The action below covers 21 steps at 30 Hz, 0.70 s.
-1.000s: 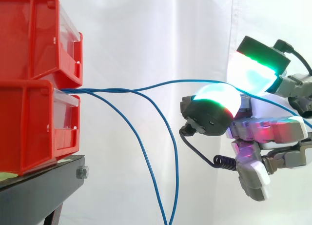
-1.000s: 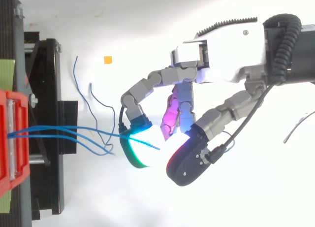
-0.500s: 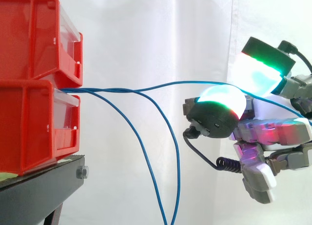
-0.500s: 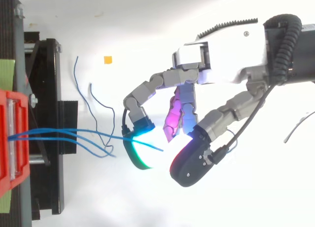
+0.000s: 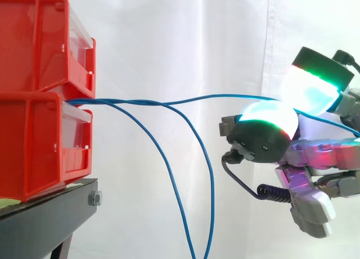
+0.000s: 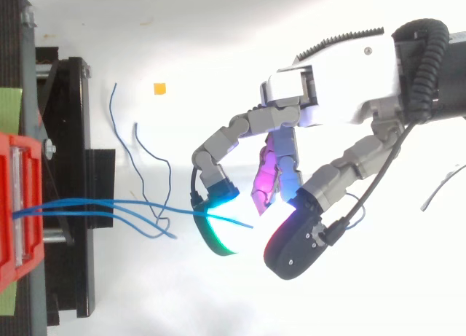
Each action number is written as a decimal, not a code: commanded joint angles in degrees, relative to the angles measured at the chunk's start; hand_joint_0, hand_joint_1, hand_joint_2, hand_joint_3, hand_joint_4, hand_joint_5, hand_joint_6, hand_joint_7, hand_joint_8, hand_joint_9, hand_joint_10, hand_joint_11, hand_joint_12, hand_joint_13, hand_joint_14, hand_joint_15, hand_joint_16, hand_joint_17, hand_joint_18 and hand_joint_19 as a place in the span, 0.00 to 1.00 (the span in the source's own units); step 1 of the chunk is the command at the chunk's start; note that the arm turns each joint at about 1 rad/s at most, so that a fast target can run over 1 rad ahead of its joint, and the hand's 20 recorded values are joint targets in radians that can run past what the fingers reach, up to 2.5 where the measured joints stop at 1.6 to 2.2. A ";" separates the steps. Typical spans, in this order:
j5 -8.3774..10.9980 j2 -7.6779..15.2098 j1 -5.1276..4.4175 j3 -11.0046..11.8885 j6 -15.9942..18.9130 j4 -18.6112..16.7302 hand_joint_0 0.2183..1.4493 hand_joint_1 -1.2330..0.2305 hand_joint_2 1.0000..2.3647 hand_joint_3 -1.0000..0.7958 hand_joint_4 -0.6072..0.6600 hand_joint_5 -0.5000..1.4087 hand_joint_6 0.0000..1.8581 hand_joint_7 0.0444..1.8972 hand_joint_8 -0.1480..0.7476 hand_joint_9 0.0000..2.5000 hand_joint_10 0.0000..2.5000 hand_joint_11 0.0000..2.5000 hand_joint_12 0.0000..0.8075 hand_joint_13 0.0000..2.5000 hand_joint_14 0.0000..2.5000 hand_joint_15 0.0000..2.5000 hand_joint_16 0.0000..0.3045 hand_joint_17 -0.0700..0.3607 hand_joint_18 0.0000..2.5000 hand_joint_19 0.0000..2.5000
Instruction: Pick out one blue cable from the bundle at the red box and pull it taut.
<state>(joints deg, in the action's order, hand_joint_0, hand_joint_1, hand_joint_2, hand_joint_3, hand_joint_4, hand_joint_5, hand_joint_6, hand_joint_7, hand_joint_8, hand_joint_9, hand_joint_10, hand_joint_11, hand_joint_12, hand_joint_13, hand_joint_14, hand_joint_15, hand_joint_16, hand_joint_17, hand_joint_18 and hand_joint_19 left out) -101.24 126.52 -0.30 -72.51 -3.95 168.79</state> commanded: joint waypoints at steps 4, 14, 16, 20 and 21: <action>-0.89 -0.04 0.38 -0.09 0.00 0.58 0.32 0.23 0.01 0.48 0.38 0.33 0.27 0.72 0.36 0.60 0.00 0.06 0.37 0.44 0.00 0.13 0.15 0.40 0.39 0.19; -1.77 -0.04 1.00 0.00 0.00 1.37 0.30 0.21 0.07 0.49 0.38 0.33 0.27 0.72 0.36 0.60 0.00 0.03 0.38 0.45 0.00 0.12 0.16 0.42 0.41 0.17; -1.68 -0.04 1.00 0.00 0.00 1.45 0.27 0.24 0.16 0.46 0.39 0.33 0.27 0.72 0.35 0.60 0.00 0.02 0.38 0.45 0.00 0.12 0.16 0.42 0.41 0.18; -1.86 -0.04 1.18 -0.09 -0.09 1.63 0.24 0.30 0.31 0.42 0.39 0.33 0.27 0.70 0.35 0.60 0.00 0.03 0.40 0.45 0.00 0.12 0.17 0.43 0.40 0.18; -1.86 -0.04 1.18 0.00 0.00 1.81 0.23 0.31 0.32 0.41 0.40 0.33 0.27 0.70 0.36 0.59 0.00 0.03 0.40 0.44 0.00 0.12 0.17 0.43 0.39 0.18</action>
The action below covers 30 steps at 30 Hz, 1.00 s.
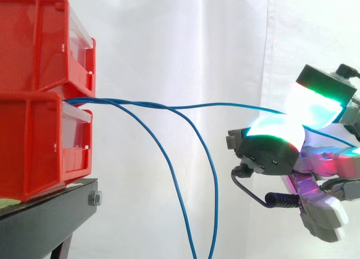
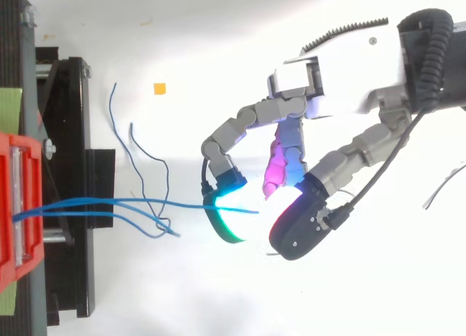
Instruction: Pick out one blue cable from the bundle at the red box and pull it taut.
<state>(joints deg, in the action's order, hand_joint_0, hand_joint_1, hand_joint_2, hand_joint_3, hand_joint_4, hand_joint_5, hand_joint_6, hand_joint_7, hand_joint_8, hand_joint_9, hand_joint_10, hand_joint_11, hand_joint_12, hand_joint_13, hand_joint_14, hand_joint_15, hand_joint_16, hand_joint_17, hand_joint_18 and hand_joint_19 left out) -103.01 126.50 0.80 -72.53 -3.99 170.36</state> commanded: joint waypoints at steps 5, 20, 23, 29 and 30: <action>-0.08 -0.03 0.26 0.02 0.04 1.20 0.27 0.30 0.17 0.41 0.42 0.32 0.27 0.68 0.35 0.57 0.00 0.03 0.40 0.42 0.00 0.12 0.16 0.42 0.37 0.19; -0.08 0.06 0.26 0.02 -0.05 0.94 0.28 0.29 0.14 0.43 0.42 0.32 0.27 0.68 0.36 0.71 0.01 0.20 0.39 0.53 0.01 0.21 0.16 0.42 0.39 0.20; 0.01 0.06 0.26 0.02 0.04 0.94 0.28 0.29 0.14 0.43 0.43 0.32 0.27 0.68 0.36 0.72 0.01 0.21 0.41 0.53 0.01 0.23 0.16 0.42 0.39 0.20; -0.17 0.06 0.26 0.02 0.04 0.94 0.32 0.27 0.00 0.43 0.43 0.32 0.27 0.68 0.38 0.63 0.01 0.15 0.41 0.50 0.01 0.23 0.16 0.41 0.38 0.21; -0.17 0.06 0.26 0.02 0.04 0.94 0.32 0.28 0.00 0.43 0.43 0.32 0.27 0.67 0.37 0.62 0.01 0.14 0.41 0.49 0.01 0.23 0.16 0.41 0.38 0.21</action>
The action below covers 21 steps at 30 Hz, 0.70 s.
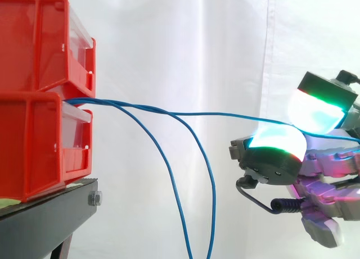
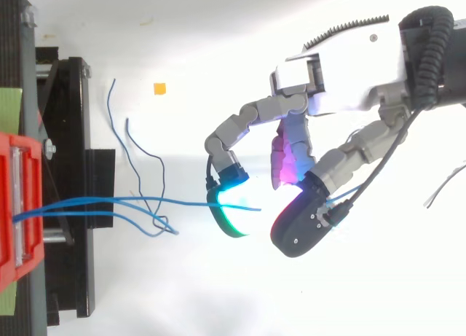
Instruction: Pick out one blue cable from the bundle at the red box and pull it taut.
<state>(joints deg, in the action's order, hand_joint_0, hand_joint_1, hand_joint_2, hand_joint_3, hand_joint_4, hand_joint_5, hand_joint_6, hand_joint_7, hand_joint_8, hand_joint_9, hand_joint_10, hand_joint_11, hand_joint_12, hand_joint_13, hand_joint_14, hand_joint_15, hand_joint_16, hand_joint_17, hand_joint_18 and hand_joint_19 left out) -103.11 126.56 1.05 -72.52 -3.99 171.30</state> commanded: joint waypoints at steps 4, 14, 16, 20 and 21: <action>-0.08 0.00 0.00 0.01 -0.05 0.00 0.32 0.28 0.00 0.43 0.43 0.32 0.27 0.67 0.36 0.62 0.01 0.14 0.40 0.49 0.01 0.23 0.15 0.41 0.38 0.22; -0.08 -0.09 -0.09 0.01 0.04 0.00 0.32 0.29 0.00 0.41 0.43 0.31 0.27 0.67 0.38 0.65 0.01 0.29 0.42 0.49 0.01 0.27 0.15 0.40 0.37 0.23; -0.08 0.00 -0.09 0.01 0.04 -0.09 0.32 0.29 0.00 0.41 0.44 0.31 0.27 0.67 0.38 0.66 0.01 0.32 0.42 0.49 0.01 0.28 0.15 0.41 0.37 0.23; -0.08 0.00 -0.09 0.01 0.04 0.00 0.32 0.29 0.00 0.42 0.43 0.31 0.27 0.67 0.37 0.66 0.01 0.31 0.42 0.48 0.01 0.27 0.16 0.41 0.37 0.23; -0.08 0.00 -0.09 -0.07 0.04 0.00 0.32 0.29 0.00 0.43 0.43 0.31 0.27 0.67 0.37 0.66 0.01 0.29 0.42 0.48 0.01 0.26 0.16 0.41 0.37 0.23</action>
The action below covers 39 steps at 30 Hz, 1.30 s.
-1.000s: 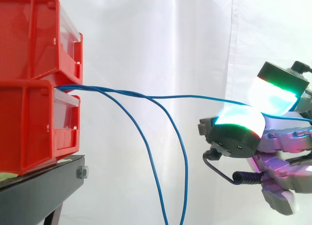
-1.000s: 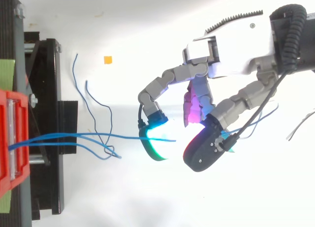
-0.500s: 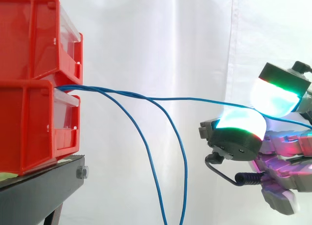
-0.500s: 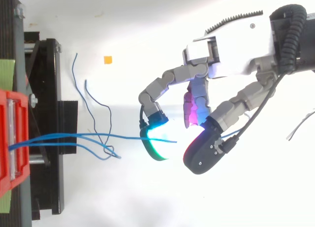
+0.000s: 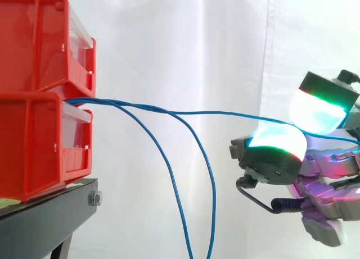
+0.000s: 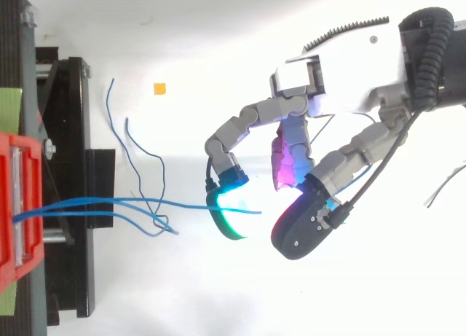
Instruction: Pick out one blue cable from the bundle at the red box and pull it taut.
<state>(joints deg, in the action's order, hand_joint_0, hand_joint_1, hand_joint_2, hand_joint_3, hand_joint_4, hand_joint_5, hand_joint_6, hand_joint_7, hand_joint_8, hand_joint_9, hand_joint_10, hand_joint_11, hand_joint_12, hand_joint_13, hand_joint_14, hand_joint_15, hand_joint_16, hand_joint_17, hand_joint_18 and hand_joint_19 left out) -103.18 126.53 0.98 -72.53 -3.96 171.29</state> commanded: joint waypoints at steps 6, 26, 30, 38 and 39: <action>0.00 0.03 -0.01 0.02 0.00 -0.08 0.31 0.28 0.01 0.45 0.42 0.32 0.27 0.67 0.37 0.65 0.01 0.23 0.42 0.47 0.01 0.23 0.16 0.42 0.37 0.22; -0.35 -0.06 0.52 0.02 -0.09 0.19 0.17 0.39 0.51 0.40 0.39 0.32 0.27 0.71 0.40 0.65 0.01 0.18 0.46 0.46 0.01 0.17 0.19 0.46 0.40 0.18; -0.27 0.03 0.52 -0.07 -0.09 0.19 0.17 0.39 0.47 0.40 0.40 0.32 0.27 0.71 0.40 0.65 0.01 0.18 0.46 0.45 0.01 0.17 0.19 0.46 0.40 0.18; -0.27 -0.06 0.61 -0.07 -0.09 0.19 0.22 0.32 0.20 0.42 0.39 0.32 0.27 0.72 0.42 0.63 0.01 0.19 0.46 0.44 0.01 0.17 0.19 0.46 0.39 0.19; -0.35 0.03 0.61 -0.07 -0.09 0.19 0.23 0.32 0.17 0.43 0.40 0.32 0.27 0.72 0.42 0.63 0.01 0.20 0.46 0.44 0.01 0.17 0.19 0.46 0.38 0.19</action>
<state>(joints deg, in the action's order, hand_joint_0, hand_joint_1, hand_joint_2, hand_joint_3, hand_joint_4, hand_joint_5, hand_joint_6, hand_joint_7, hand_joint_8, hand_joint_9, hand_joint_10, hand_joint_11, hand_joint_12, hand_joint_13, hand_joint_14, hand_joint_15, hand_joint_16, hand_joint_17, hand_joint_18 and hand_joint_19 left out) -103.50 126.53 1.53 -72.55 -4.04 171.47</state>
